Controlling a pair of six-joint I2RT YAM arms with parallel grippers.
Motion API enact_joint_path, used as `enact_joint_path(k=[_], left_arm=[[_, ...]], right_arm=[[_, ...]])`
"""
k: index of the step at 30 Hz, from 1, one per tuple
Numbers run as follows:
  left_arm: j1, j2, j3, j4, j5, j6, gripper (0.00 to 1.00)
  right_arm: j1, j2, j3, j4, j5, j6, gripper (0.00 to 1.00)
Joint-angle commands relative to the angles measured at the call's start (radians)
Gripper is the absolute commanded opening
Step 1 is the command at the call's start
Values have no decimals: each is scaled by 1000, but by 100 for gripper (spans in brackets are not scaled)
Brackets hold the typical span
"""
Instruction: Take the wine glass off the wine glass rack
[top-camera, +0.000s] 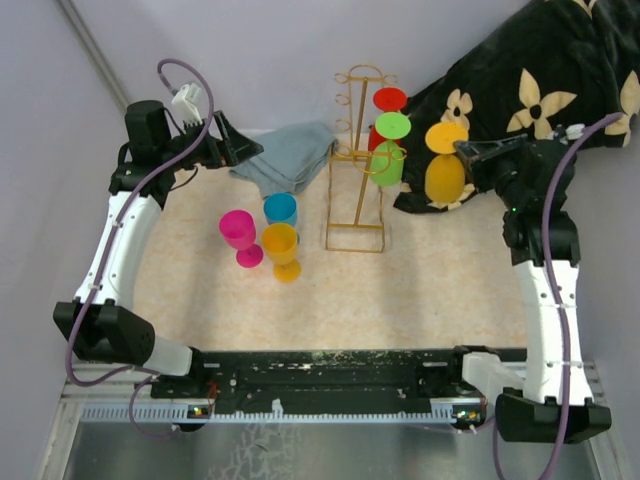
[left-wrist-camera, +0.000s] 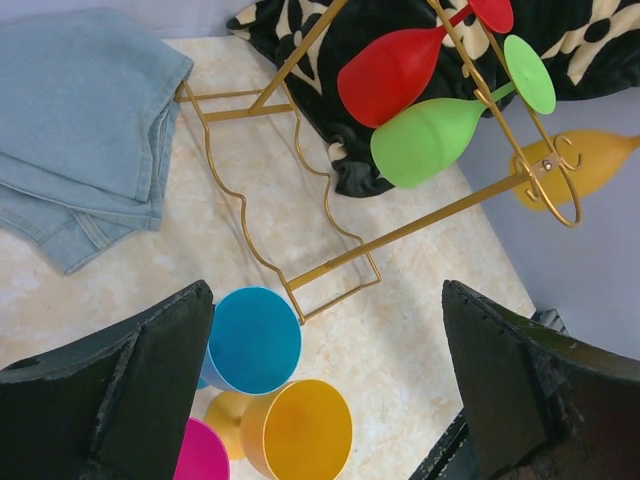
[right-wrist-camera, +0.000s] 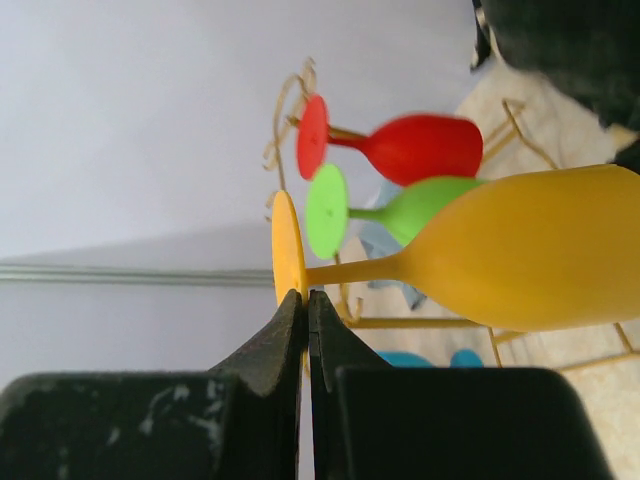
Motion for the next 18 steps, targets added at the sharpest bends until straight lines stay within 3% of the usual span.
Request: enact_joint_path(k=[1,6,9,15,18], left_arm=[[-7,-5,39,13,-6,9,100],[-2,-18,70,17,-23,-7,100],[33,-29,51,44,-7,-86,100],[119,-30,-19,188,163,-301,100],[119,-34,-43,305,236,-388,100]], right_arm=[[-13,-49,198,-85,177,-128,0],[-13,-33,303,93,151,-187,0],[-13,-2,316,339,38,-167,0],[-6,129,290,883,-238,126,0],[53,182,289,1007,-287,200,0]])
